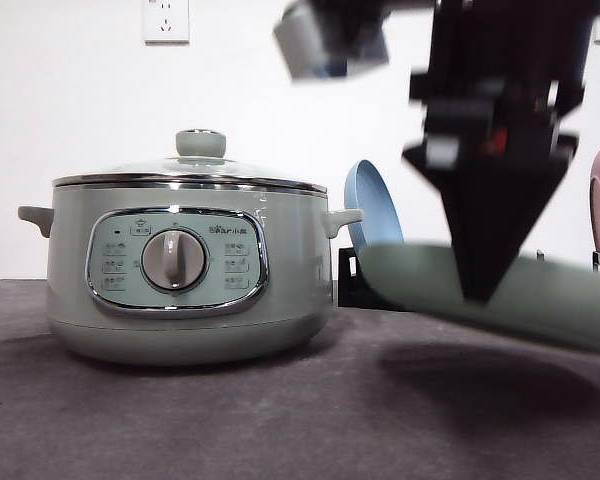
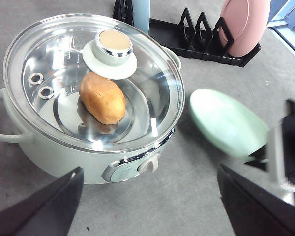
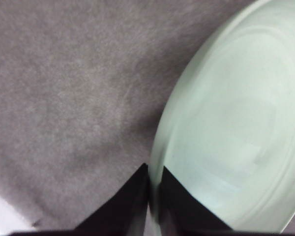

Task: Transfer potato from steamer to green plate

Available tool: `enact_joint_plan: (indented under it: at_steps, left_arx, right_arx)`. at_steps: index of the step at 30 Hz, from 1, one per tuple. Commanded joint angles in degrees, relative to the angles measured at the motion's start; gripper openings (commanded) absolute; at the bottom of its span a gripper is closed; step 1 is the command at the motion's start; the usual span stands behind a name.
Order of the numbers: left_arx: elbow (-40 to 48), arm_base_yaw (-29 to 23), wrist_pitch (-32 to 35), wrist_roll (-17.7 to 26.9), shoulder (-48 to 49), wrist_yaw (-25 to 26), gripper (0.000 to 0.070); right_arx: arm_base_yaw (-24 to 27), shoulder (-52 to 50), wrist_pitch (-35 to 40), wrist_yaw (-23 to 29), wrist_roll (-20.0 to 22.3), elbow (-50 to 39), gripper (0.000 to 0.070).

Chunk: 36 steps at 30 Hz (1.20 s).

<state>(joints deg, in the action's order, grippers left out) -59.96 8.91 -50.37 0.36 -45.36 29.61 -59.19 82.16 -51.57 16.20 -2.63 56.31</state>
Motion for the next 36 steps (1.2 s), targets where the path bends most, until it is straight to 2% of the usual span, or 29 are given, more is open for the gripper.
enact_joint_plan:
  at_steps: [1,8,14,16,19,21,28,36]
  left_arx:
    - [-1.46,0.17,0.69,0.48,-0.33,0.22,0.0556]
    - [-1.46,0.17,0.68,0.48,-0.33,0.22,0.0556]
    - [-1.46,0.17,0.68,0.48,-0.31,0.24,0.0556]
    - [-1.46,0.17,0.66,0.48,-0.31,0.23,0.0556]
    - [-1.46,0.17,0.66,0.48,-0.31,0.22,0.0556]
    - [-1.46,0.17,0.66,0.48,-0.32,0.22,0.0556]
    - [-1.46,0.17,0.66,0.48,-0.32,0.23,0.0556]
    - [-1.46,0.17,0.66,0.48,-0.31,0.22,0.0556]
  right_arx:
    - [-0.73,2.0,0.91,0.3,-0.98,-0.09,0.0004]
    - [-1.28,6.65,3.29,-0.4,-1.12,-1.55,0.0004]
    - [-1.43,9.07,5.59,-6.88,-1.1,-1.9,0.0018]
    - [-1.43,9.21,5.95,-7.42,-1.1,-1.9,0.0101]
    - [-1.42,9.21,5.95,-7.38,-1.38,-1.9,0.0291]
    - [-1.34,9.21,5.86,-7.24,-1.5,-1.9,0.0355]
    - [-1.32,7.75,5.31,-7.24,-1.47,-0.66,0.0361]
    - [-0.96,-0.48,2.7,-7.69,-1.24,5.07,0.0361]
